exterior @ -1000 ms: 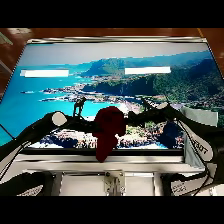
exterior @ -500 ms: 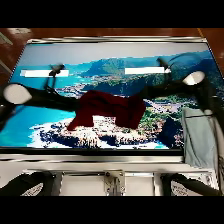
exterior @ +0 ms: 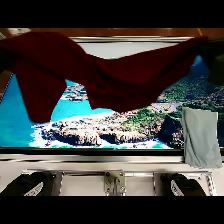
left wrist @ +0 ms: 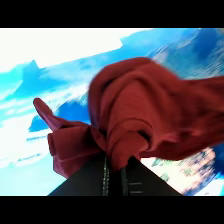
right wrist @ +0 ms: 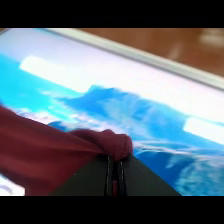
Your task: Fold the shirts.
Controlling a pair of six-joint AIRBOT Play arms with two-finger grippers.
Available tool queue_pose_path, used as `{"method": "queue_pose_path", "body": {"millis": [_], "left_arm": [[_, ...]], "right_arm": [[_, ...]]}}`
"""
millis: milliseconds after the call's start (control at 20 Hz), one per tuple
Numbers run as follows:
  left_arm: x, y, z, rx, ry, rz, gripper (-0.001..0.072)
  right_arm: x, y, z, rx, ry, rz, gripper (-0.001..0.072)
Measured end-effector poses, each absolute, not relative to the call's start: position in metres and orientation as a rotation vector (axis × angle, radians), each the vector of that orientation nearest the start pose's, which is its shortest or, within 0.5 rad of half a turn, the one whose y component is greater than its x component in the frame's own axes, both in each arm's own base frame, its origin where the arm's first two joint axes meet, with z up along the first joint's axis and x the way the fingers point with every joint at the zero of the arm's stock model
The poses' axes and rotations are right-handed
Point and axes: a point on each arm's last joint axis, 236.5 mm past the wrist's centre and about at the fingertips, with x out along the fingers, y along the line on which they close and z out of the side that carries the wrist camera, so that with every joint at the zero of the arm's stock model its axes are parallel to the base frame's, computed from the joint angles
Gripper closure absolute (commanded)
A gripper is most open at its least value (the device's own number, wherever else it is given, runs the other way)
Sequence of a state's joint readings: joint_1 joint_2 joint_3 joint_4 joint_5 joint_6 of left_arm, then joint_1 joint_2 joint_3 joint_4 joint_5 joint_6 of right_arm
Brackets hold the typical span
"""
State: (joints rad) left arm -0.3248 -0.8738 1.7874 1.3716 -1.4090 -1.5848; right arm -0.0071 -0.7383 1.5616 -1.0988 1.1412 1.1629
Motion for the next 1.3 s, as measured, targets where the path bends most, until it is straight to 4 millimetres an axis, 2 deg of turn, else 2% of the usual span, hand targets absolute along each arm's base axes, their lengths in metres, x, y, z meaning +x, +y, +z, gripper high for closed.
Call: {"method": "queue_pose_path", "body": {"millis": [150, 300, 450, 550, 650, 800, 950, 1050, 1100, 1150, 1200, 1300], "left_arm": [[0.257, -0.119, 0.336, 0.042, 0.68, -0.432, 0.0663], [0.254, -0.11, 0.284, 0.076, 0.851, -0.388, 0.0663], [0.253, -0.108, 0.212, 0.094, 1.051, -0.359, 0.0662], [0.253, -0.112, 0.16, 0.086, 1.157, -0.342, 0.0662], [0.251, -0.122, 0.111, 0.06, 1.228, -0.347, 0.0663], [0.252, -0.143, 0.053, -0.013, 1.261, -0.351, 0.0662], [0.256, -0.163, 0.013, -0.091, 1.263, -0.346, 0.0662], [0.259, -0.171, -0.003, -0.127, 1.267, -0.34, 0.0662], [0.262, -0.174, -0.008, -0.143, 1.264, -0.338, 0.0662], [0.263, -0.178, -0.012, -0.157, 1.264, -0.337, 0.0662], [0.264, -0.179, -0.015, -0.162, 1.265, -0.338, 0.0662], [0.264, -0.181, -0.019, -0.155, 1.266, -0.346, 0.0662]], "right_arm": [[0.263, 0.066, 0.41, -0.178, 0.204, 0.307, 0.0653], [0.256, 0.049, 0.407, -0.197, 0.227, 0.235, 0.0653], [0.271, 0.038, 0.396, -0.205, 0.275, 0.195, 0.0653], [0.294, 0.034, 0.374, -0.197, 0.354, 0.184, 0.0653], [0.326, 0.033, 0.339, -0.169, 0.46, 0.188, 0.0652], [0.385, 0.037, 0.254, -0.109, 0.677, 0.217, 0.0652], [0.433, 0.047, 0.15, -0.007, 0.906, 0.248, 0.0652], [0.452, 0.059, 0.087, 0.101, 1.04, 0.266, 0.0625], [0.457, 0.067, 0.062, 0.155, 1.094, 0.279, 0.0498], [0.461, 0.074, 0.04, 0.203, 1.136, 0.292, 0.0187], [0.462, 0.079, 0.026, 0.238, 1.168, 0.3, 0.0107], [0.459, 0.078, 0.012, 0.269, 1.216, 0.321, 0.0108]]}}
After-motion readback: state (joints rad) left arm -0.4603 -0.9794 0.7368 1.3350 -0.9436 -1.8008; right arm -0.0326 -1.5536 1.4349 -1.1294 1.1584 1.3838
